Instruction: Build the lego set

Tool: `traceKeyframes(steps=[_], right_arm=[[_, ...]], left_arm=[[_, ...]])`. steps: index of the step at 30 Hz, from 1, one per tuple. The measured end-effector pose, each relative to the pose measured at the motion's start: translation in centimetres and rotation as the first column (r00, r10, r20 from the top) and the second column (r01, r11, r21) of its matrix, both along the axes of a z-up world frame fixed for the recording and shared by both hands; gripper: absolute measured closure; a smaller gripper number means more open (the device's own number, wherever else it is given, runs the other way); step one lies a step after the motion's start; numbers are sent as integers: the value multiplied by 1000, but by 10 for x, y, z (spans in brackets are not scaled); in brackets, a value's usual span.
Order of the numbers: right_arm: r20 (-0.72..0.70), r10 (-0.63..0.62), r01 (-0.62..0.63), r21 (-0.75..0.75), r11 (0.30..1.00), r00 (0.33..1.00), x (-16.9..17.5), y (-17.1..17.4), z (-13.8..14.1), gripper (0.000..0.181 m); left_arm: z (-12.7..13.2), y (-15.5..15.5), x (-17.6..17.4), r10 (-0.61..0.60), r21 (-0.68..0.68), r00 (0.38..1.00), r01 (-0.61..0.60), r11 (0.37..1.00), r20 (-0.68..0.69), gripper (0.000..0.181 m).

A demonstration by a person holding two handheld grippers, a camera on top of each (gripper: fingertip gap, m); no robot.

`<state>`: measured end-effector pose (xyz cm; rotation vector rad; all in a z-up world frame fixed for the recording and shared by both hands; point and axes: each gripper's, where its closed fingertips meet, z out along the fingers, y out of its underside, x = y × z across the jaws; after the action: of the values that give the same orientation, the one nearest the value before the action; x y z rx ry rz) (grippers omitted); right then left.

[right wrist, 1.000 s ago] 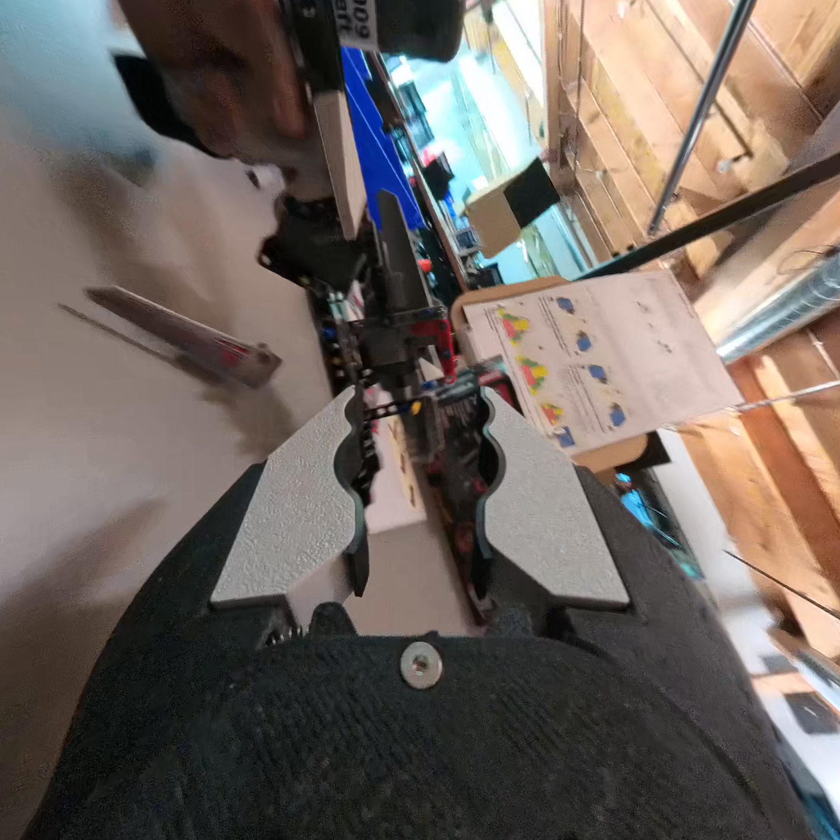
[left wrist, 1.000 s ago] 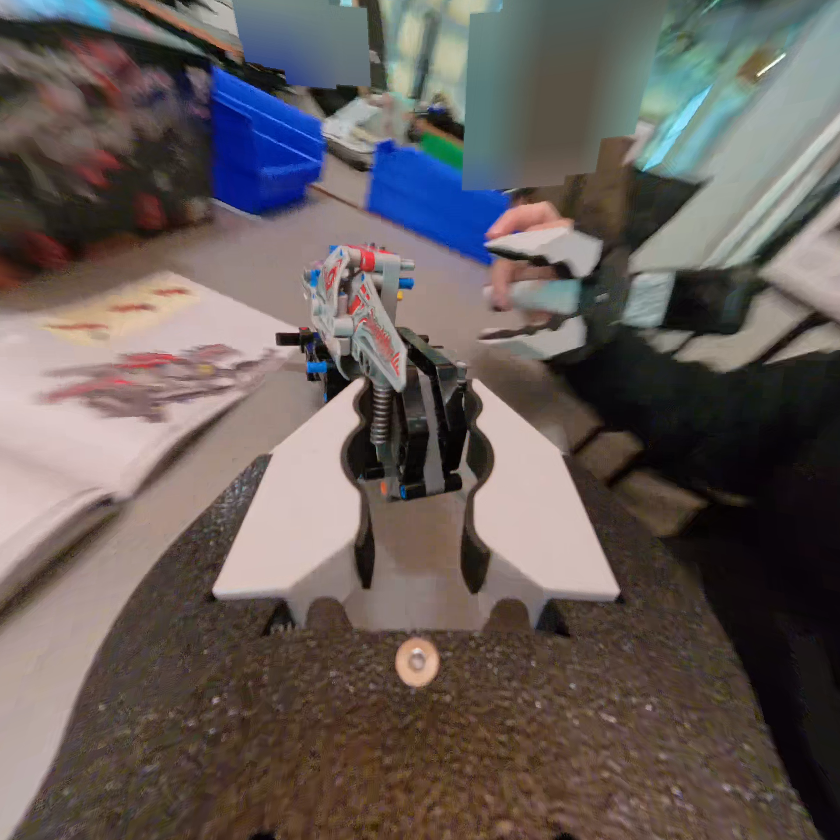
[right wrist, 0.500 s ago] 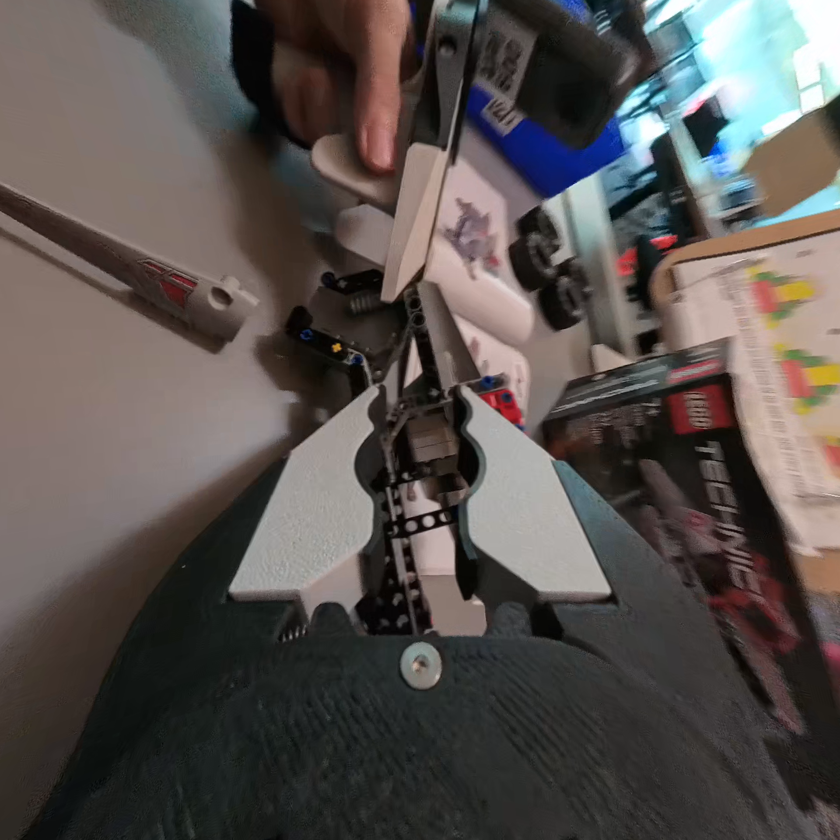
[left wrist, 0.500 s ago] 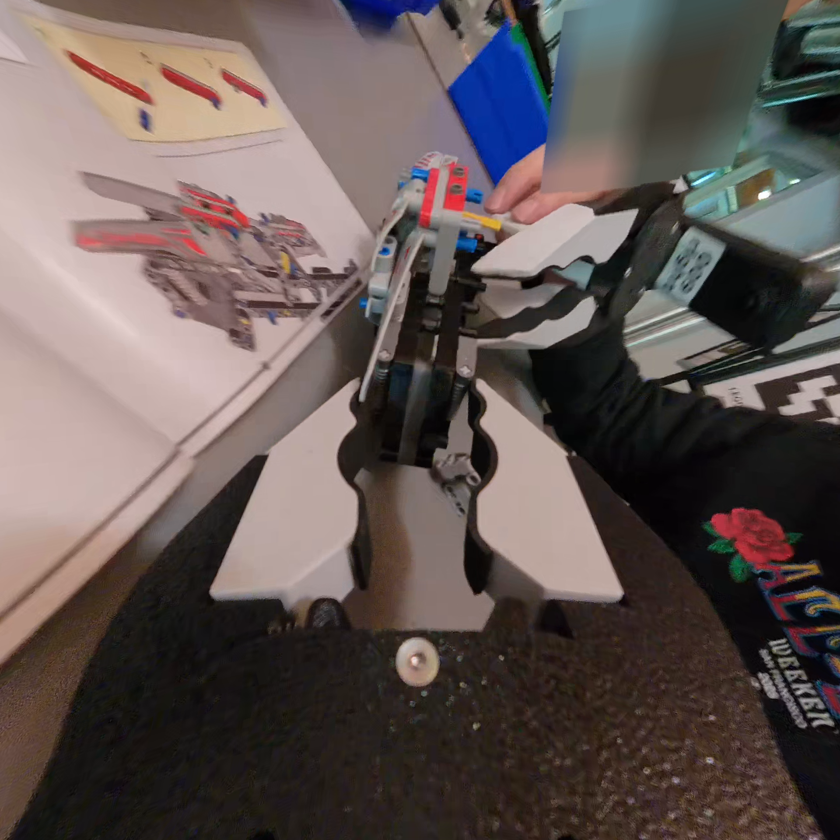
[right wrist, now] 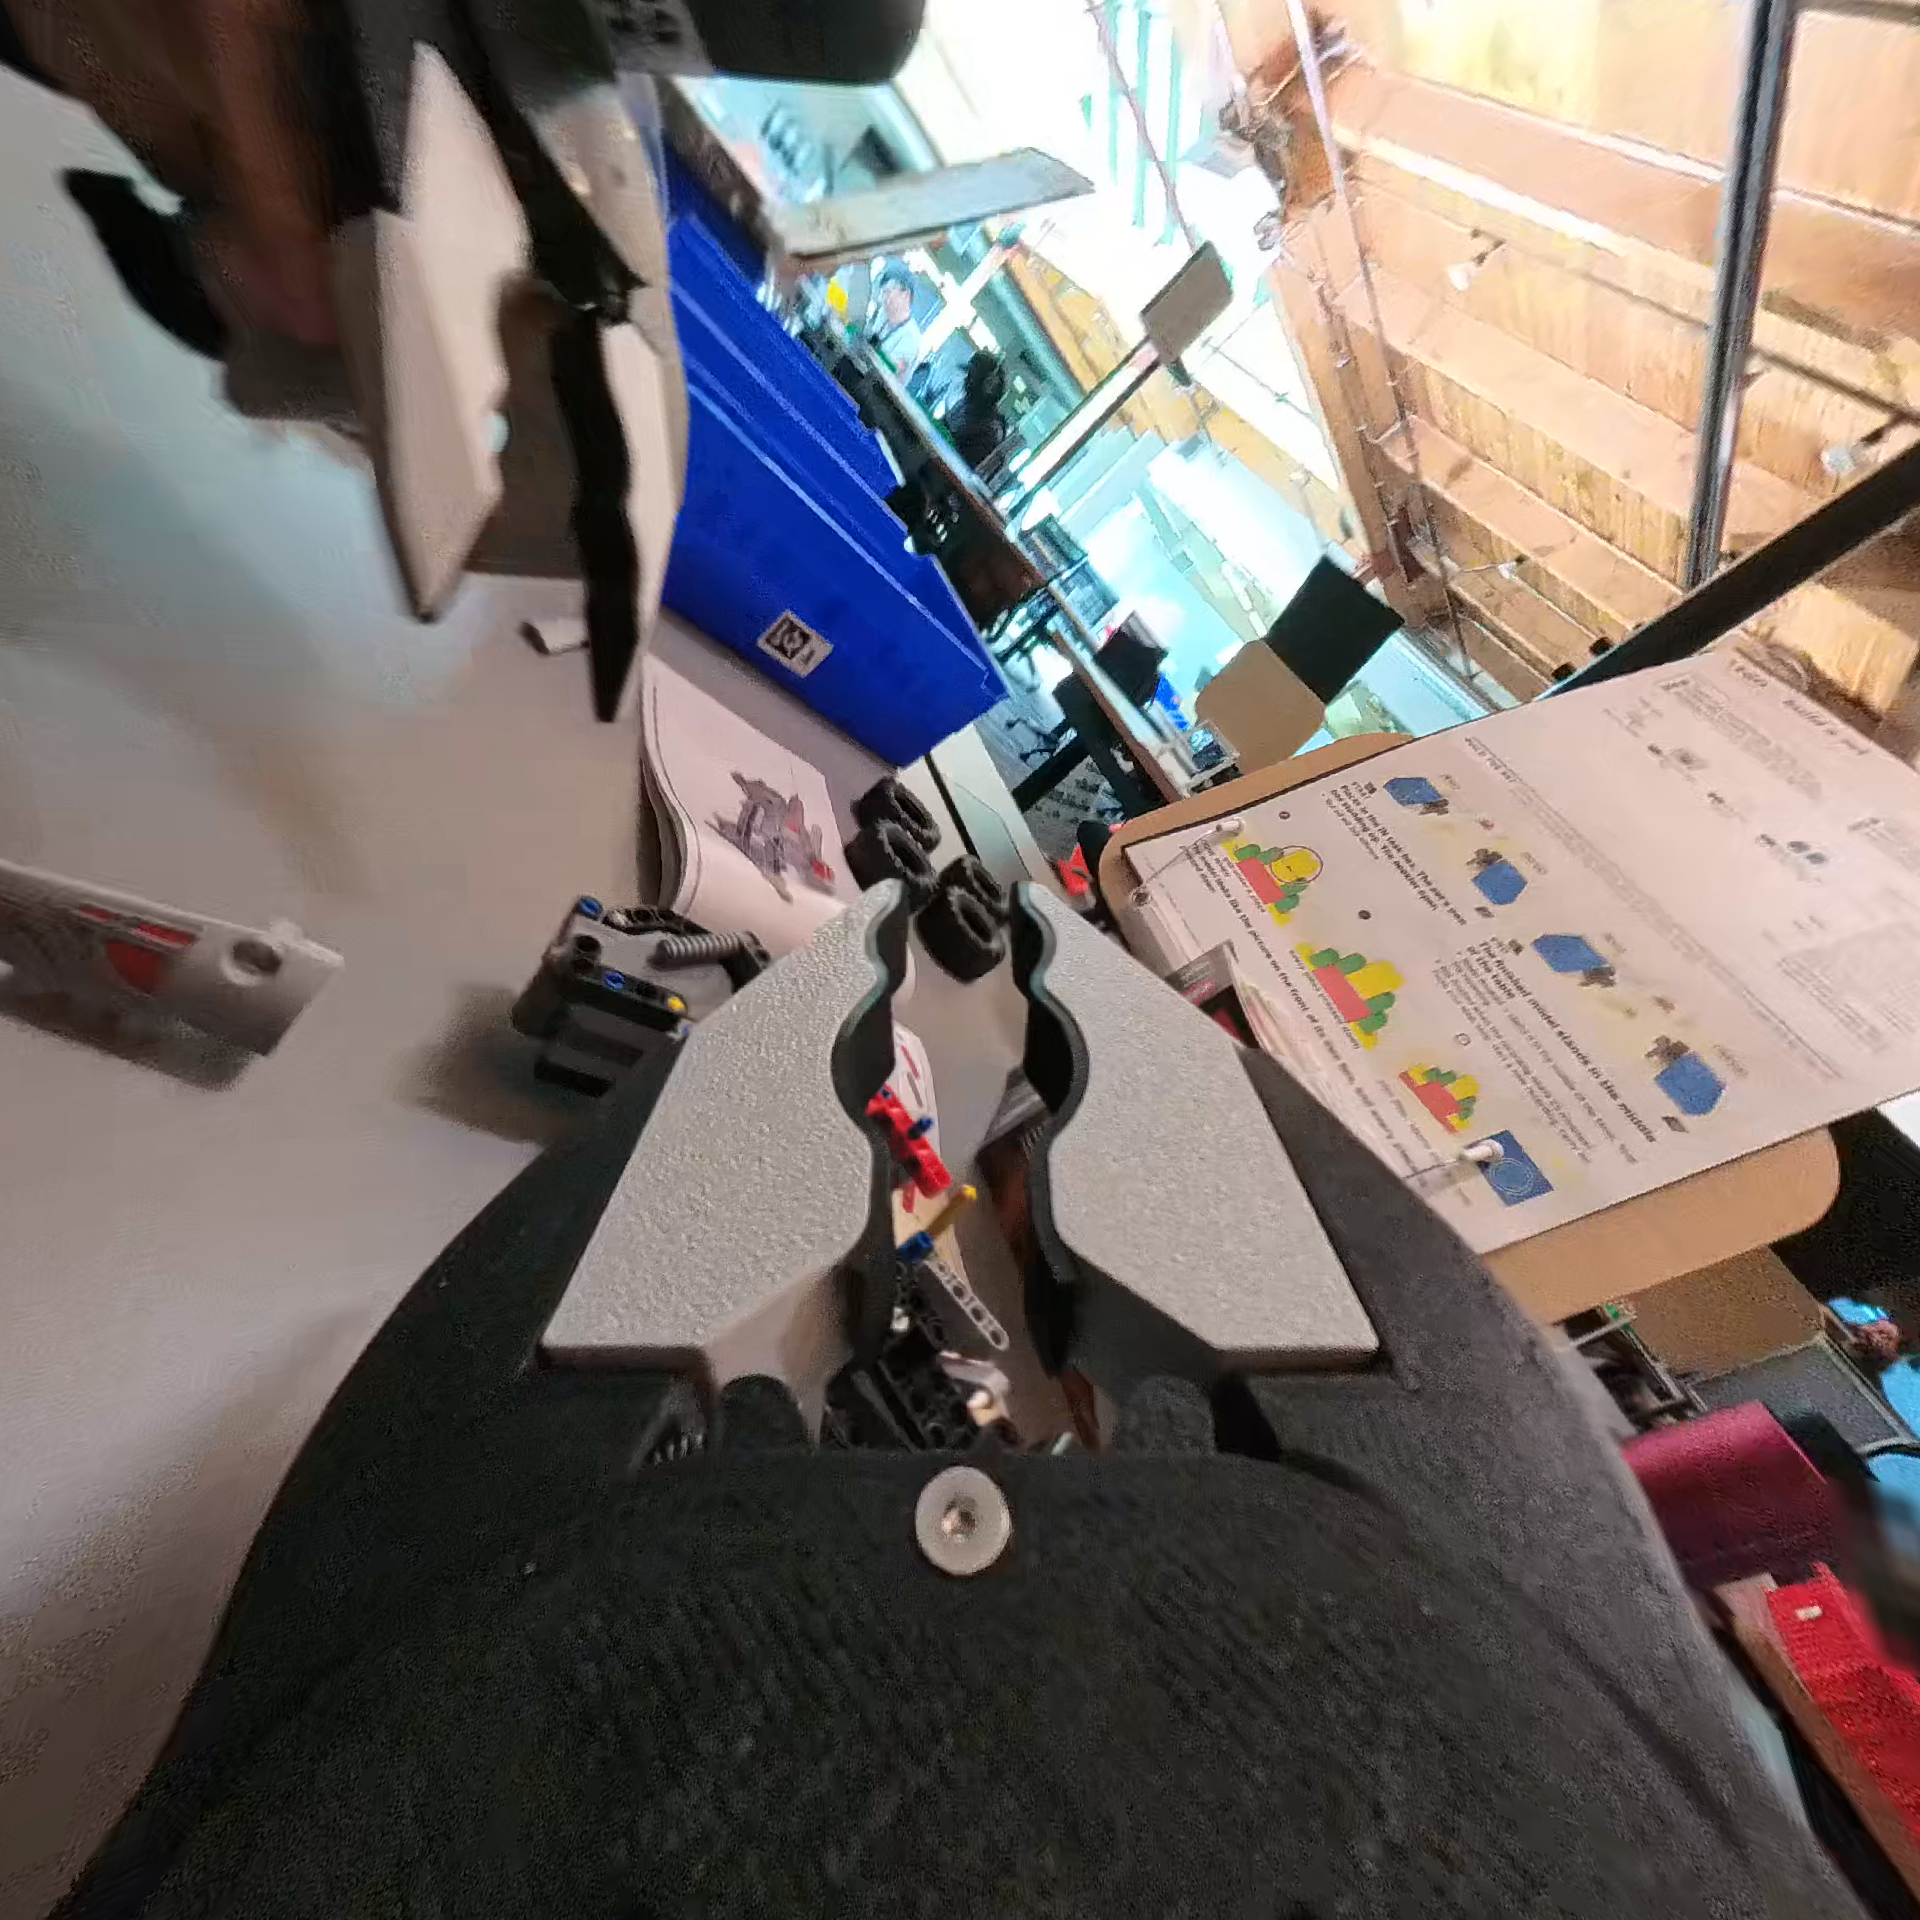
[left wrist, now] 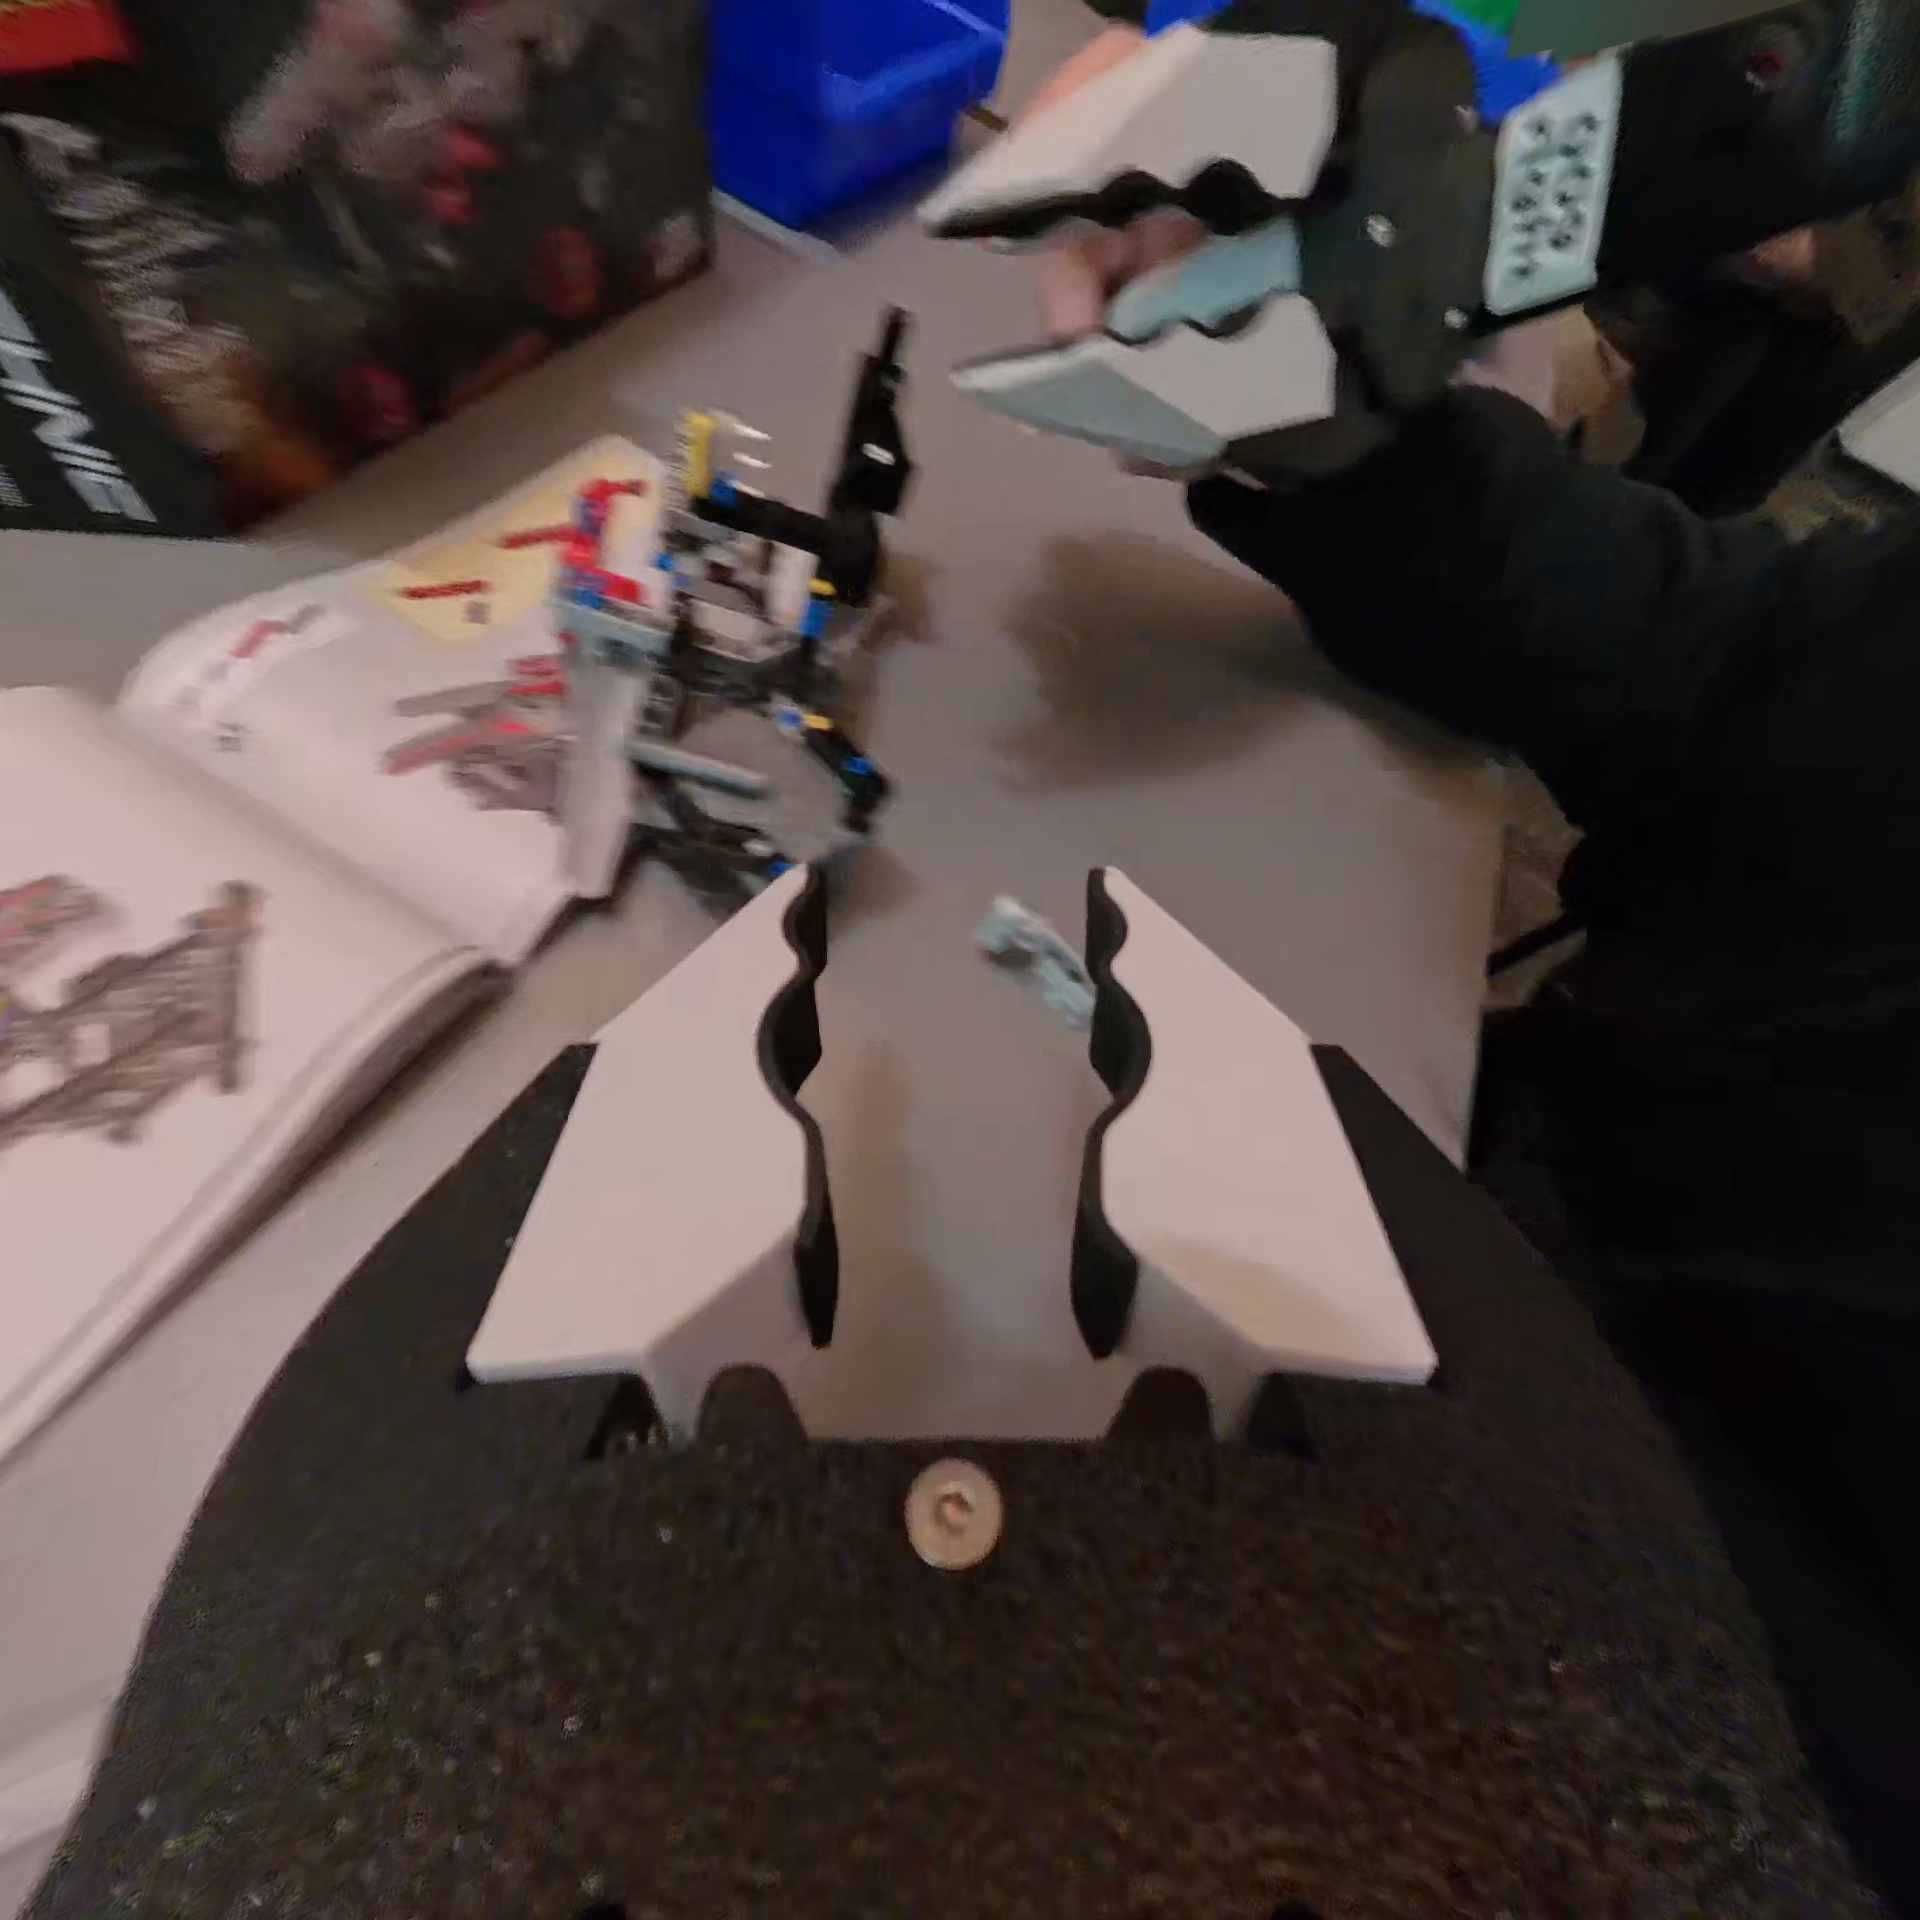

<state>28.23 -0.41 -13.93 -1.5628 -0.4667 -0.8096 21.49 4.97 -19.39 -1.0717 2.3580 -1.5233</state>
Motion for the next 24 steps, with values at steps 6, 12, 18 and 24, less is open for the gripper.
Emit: traceKeyframes(steps=[6,12,18,24], right_arm=[[-19,40,-42,-109,993,999,-30,1,-31,163],[-236,94,-170,-326,930,967,-59,-1,-83,157],[-639,106,-286,-186,940,762,-72,-6,-73,157],[-195,65,-101,-181,978,979,-49,-15,-21,123]], left_arm=[[-35,-52,-54,-64,305,998,53,951,27,129],[-74,-54,-61,-44,447,999,47,893,-16,181],[-45,-30,-53,-141,246,989,145,959,-32,181],[-5,-8,-20,-168,-97,973,154,983,-159,181]])
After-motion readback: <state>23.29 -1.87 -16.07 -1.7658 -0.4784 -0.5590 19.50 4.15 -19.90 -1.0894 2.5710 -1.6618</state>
